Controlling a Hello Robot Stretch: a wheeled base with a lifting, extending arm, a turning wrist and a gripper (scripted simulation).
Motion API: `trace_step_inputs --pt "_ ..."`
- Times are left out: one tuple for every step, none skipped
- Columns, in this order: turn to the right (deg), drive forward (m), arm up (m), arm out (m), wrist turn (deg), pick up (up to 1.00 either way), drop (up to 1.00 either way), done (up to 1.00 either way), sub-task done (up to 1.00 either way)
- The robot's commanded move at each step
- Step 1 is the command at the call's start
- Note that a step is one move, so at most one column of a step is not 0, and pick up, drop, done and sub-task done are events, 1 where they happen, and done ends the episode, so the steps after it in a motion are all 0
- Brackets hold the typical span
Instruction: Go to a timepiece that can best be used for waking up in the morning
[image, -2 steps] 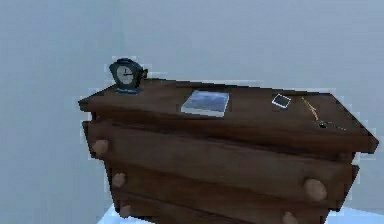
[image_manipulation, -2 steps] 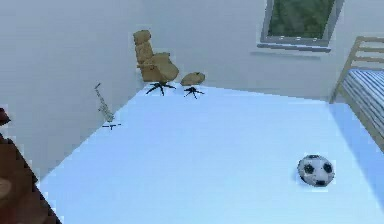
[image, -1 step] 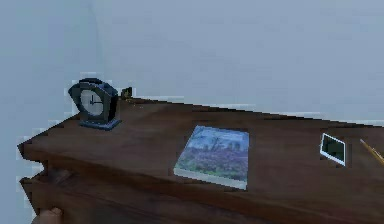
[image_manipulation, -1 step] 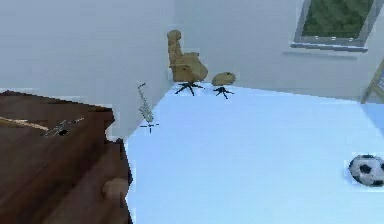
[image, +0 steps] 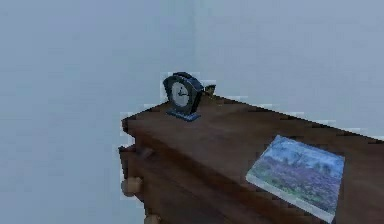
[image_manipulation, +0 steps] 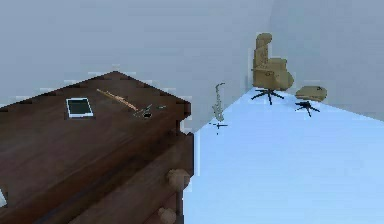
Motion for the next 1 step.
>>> trace_step_inputs --pt "0.0 0.00 0.00 0.00 0.0 0.00 0.00 1.00 0.00"
